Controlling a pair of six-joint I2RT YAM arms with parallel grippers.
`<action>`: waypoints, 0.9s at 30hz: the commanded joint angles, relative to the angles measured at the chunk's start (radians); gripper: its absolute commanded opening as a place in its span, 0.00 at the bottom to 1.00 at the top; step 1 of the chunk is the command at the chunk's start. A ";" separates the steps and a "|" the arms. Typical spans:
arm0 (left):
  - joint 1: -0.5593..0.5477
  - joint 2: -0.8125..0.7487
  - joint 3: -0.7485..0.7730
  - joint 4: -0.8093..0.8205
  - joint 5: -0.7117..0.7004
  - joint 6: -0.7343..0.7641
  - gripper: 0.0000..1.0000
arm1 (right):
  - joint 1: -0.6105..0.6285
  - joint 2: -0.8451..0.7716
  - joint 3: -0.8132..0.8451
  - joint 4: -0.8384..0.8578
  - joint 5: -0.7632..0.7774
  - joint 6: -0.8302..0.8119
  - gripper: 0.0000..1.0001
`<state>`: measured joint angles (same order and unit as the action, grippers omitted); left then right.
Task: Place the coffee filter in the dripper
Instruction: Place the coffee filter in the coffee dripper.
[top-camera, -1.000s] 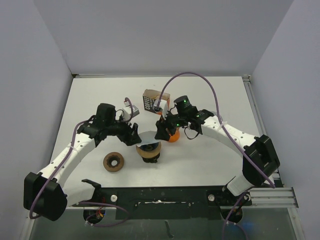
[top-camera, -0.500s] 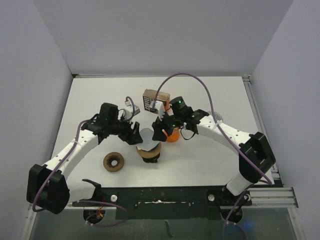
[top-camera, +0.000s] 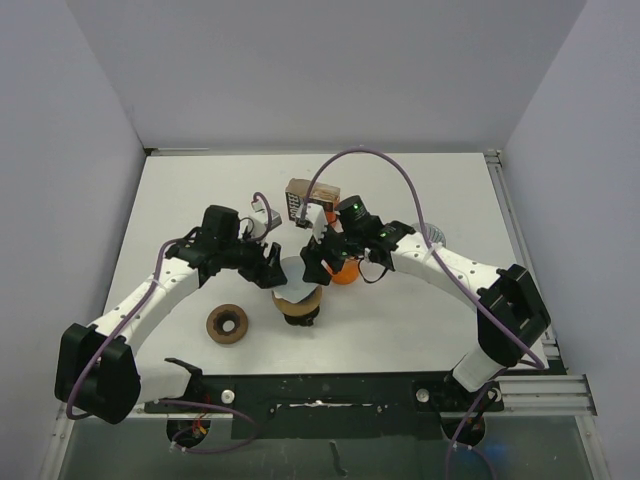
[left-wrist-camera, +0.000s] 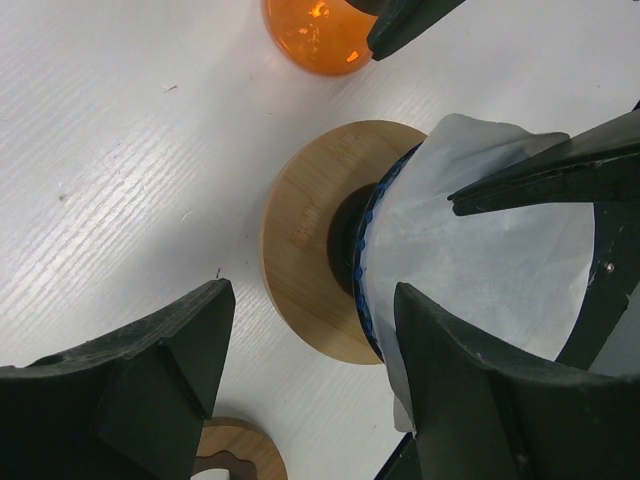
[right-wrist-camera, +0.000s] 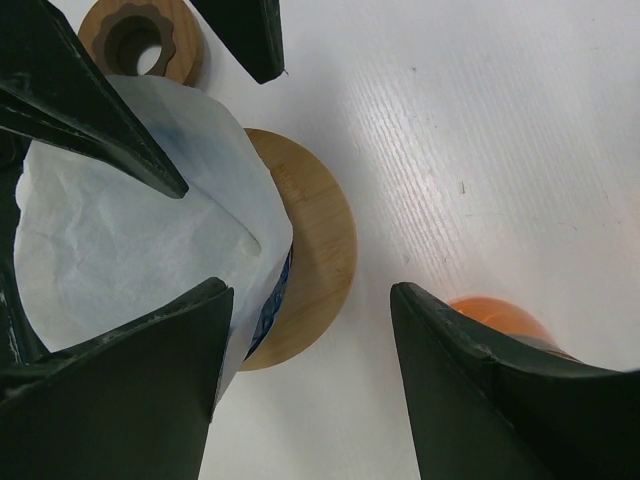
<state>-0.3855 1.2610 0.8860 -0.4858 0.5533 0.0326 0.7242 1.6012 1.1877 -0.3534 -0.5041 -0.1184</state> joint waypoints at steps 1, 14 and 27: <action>-0.003 0.011 0.027 0.041 -0.036 0.014 0.64 | 0.012 0.013 0.035 0.002 0.080 -0.009 0.65; -0.006 -0.001 0.001 0.050 -0.034 0.046 0.69 | 0.021 0.016 0.031 0.004 0.121 -0.007 0.69; -0.006 -0.030 0.027 0.042 0.018 0.075 0.71 | 0.013 -0.003 0.079 -0.018 0.046 -0.026 0.79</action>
<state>-0.3912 1.2606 0.8856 -0.4702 0.5415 0.0734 0.7418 1.6012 1.2045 -0.3717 -0.4309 -0.1253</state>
